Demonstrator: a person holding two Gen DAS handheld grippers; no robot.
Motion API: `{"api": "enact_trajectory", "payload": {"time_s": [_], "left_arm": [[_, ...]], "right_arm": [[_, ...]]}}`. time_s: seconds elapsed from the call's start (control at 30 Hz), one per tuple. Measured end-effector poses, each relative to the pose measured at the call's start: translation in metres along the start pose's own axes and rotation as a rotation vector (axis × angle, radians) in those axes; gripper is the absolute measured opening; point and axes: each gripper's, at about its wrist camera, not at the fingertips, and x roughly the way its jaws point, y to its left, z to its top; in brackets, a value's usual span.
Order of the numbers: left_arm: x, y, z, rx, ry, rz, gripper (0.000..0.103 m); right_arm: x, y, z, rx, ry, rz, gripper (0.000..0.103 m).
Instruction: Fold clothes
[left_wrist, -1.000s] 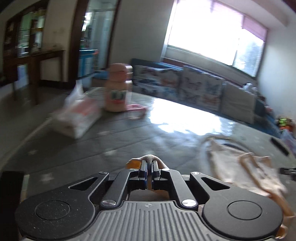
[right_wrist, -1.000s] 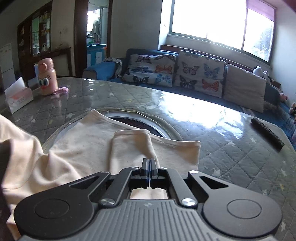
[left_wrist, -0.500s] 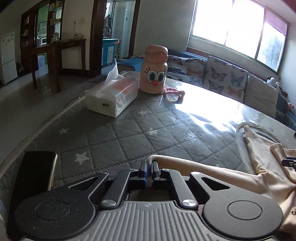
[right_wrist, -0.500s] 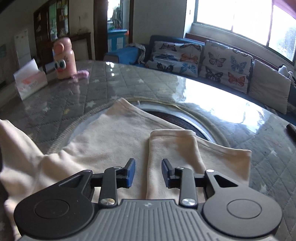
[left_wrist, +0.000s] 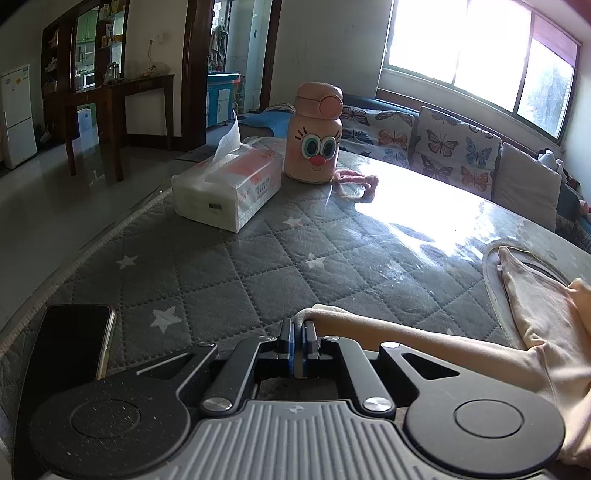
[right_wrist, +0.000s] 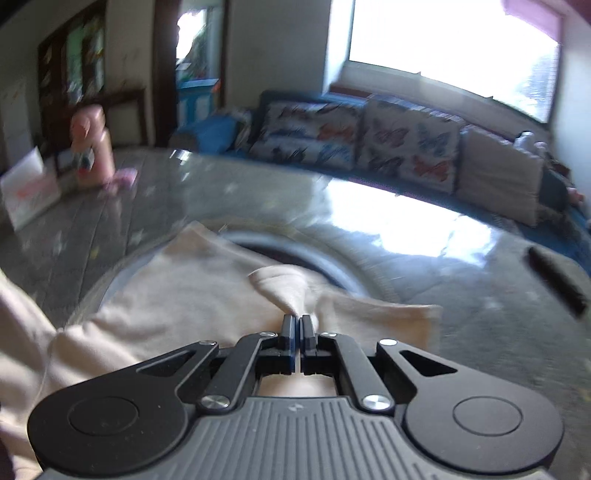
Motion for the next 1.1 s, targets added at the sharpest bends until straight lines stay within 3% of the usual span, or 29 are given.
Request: {"api": "enact_trajectory", "payload": {"time_s": [0.2, 0.37, 0.63, 0.77, 0.9, 1.0, 1.1], "left_arm": [[0.001, 0.003, -0.002, 0.003, 0.008, 0.017, 0.004], [0.005, 0.004, -0.003, 0.007, 0.020, 0.030, 0.004], [0.012, 0.003, -0.007, 0.028, 0.052, 0.039, 0.005], [0.005, 0.004, -0.005, 0.034, 0.049, 0.037, 0.009], [-0.003, 0.002, -0.004, 0.048, 0.037, 0.047, 0.012], [-0.004, 0.004, -0.004, 0.045, 0.040, 0.063, 0.015], [-0.005, 0.004, -0.005, 0.043, 0.044, 0.073, 0.020]], "right_arm": [[-0.075, -0.069, -0.019, 0.133, -0.086, -0.128, 0.002], [-0.123, -0.105, -0.055, 0.240, -0.103, -0.224, 0.002], [-0.145, -0.140, -0.138, 0.399, 0.045, -0.335, 0.004], [-0.151, -0.144, -0.150, 0.414, 0.040, -0.379, 0.017], [-0.151, -0.139, -0.141, 0.372, 0.007, -0.389, 0.026], [-0.151, -0.136, -0.135, 0.340, -0.016, -0.395, 0.040], [-0.137, -0.131, -0.138, 0.318, 0.016, -0.369, 0.044]]}}
